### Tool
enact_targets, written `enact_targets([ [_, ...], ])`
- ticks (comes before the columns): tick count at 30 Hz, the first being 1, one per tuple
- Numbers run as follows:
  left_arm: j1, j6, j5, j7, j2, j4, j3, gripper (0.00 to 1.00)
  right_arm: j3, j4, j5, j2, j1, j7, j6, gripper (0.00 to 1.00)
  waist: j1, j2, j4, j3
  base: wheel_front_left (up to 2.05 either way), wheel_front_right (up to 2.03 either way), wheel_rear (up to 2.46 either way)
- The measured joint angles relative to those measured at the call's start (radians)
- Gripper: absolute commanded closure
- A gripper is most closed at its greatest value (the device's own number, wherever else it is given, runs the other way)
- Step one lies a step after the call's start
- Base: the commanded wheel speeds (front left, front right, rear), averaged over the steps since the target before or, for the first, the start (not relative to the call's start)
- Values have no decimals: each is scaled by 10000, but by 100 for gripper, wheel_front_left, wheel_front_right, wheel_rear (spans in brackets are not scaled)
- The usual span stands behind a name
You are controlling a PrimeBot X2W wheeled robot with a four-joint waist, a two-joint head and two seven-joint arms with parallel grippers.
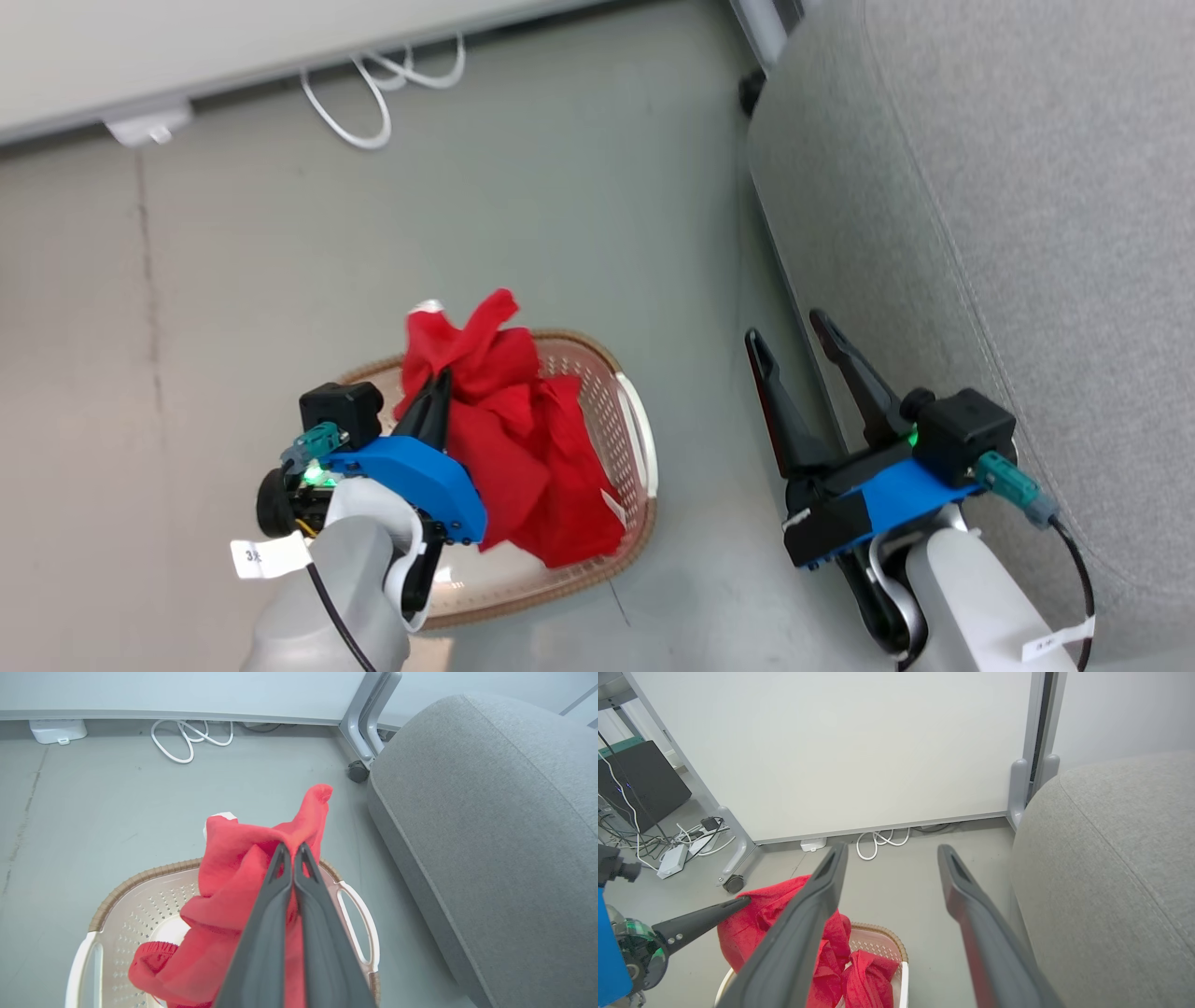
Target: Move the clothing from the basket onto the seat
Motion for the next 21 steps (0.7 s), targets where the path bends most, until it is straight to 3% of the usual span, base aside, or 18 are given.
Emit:
enact_targets([
  [21,-3,-29,-917,-27,-54,-2851,-1896,100,-73,-107,-224,-2,1735,748,0,0,0,0,1351,-3090,0,0,0],
])
